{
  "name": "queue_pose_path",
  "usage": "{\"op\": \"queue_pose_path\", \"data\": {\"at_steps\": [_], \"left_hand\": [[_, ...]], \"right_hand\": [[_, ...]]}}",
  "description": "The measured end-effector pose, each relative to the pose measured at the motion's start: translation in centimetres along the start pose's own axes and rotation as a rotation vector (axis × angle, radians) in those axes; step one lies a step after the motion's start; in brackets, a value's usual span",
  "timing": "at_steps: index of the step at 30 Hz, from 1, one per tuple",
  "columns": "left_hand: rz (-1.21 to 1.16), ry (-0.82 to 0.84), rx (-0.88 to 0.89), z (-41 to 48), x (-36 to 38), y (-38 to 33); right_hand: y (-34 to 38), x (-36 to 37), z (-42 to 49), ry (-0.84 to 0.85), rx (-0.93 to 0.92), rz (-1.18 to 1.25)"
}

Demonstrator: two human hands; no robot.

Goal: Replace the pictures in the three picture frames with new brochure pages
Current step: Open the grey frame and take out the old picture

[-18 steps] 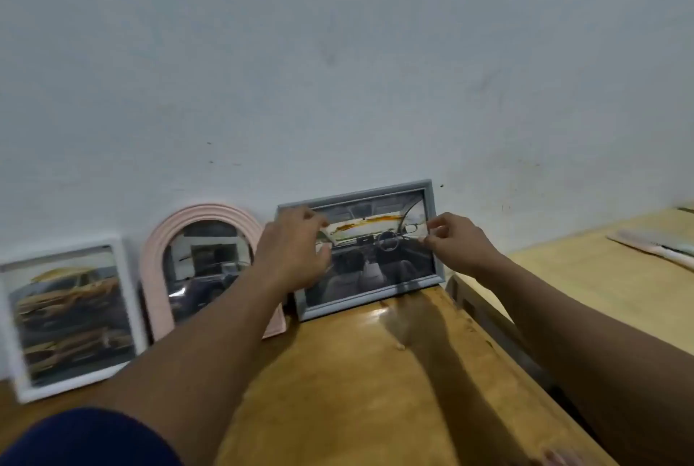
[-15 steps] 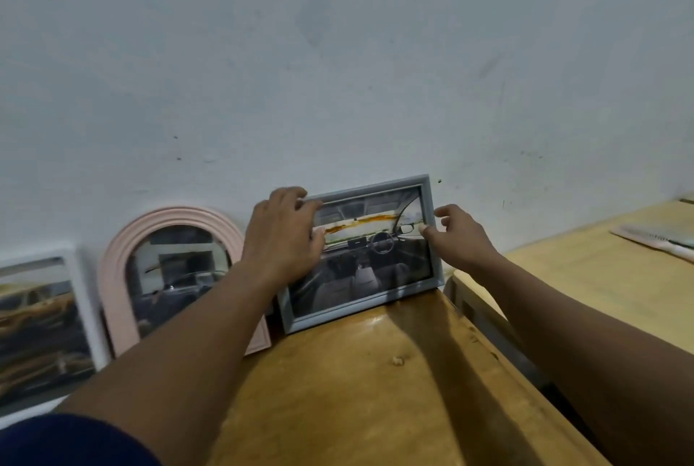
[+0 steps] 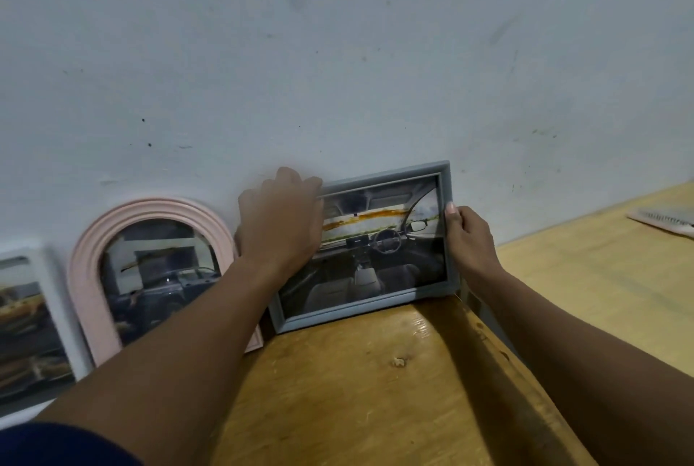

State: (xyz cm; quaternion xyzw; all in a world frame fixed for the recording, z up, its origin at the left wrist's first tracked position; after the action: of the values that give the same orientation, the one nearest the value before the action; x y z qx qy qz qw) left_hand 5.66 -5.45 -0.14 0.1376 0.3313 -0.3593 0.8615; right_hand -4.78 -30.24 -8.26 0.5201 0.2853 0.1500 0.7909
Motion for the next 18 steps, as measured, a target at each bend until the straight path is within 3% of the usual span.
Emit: {"op": "queue_pose_path", "data": {"at_steps": [9, 18], "left_hand": [[-0.147, -0.025, 0.015, -1.3, -7.8, -0.9], [-0.12, 0.057, -0.085, -11.4, -15.0, 2.5]], "right_hand": [[3.9, -4.1, -5.9, -0.097, -0.021, 0.025], [6.9, -3.5, -15.6, 0.07, -0.003, -0.096]]}}
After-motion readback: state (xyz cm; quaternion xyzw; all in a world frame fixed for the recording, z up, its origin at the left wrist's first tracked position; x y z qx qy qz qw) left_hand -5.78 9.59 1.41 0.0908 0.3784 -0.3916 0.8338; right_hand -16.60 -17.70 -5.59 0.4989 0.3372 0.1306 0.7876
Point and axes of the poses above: each hand's wrist, its own z-axis towards the middle knuckle, its own x-axis out of the palm, y = z × x, the point moved 2 cm from there along z, towards the middle knuckle, and after that the axes turned 4 degrees about -z, right-handed, at the moved point
